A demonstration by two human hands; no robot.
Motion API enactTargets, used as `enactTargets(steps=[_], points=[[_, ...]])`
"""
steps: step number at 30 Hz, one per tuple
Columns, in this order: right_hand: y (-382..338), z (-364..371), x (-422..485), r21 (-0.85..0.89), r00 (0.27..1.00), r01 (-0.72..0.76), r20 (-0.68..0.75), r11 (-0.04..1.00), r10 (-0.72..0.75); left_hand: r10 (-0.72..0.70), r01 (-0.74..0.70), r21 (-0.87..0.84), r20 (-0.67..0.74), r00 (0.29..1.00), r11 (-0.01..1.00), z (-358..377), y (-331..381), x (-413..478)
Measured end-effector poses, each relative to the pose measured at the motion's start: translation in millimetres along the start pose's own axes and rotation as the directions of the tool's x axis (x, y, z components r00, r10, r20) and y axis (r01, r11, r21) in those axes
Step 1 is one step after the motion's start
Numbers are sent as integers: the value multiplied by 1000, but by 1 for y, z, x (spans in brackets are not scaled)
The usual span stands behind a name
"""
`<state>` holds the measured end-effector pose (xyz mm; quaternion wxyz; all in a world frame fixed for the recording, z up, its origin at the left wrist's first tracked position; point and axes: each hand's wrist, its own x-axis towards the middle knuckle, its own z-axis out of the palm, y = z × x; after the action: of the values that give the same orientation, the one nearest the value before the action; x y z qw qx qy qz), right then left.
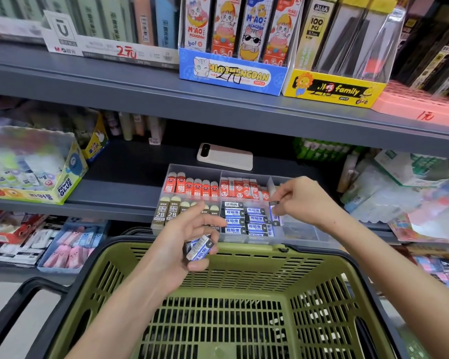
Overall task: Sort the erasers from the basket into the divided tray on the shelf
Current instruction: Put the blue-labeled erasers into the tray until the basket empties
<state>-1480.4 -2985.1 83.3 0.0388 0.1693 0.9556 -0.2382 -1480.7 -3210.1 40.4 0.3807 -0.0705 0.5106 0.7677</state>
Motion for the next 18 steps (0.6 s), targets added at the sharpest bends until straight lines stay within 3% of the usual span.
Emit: enactTargets(steps=[3,7,11,14,18], points=[[4,6,-4,-1,997,75,-30,997,-75,4,-4,11,-4,1000,1000,3,1,0],[8,12,-11,-153,982,186,-11,971,-190,4,-4,17,-3,1000,1000,4,1,1],[8,16,-13,-243,977,210,22,947,-211,3,-3,25,-4,1000,1000,3,0,2],[11,18,-14,-517,938,316,46,796,-342,-5,5,10,2,1000,1000,3,1,2],[12,16,-12,-693,905,369,118,619,-408,-28,28,-120,8,1000,992,6,4,0]])
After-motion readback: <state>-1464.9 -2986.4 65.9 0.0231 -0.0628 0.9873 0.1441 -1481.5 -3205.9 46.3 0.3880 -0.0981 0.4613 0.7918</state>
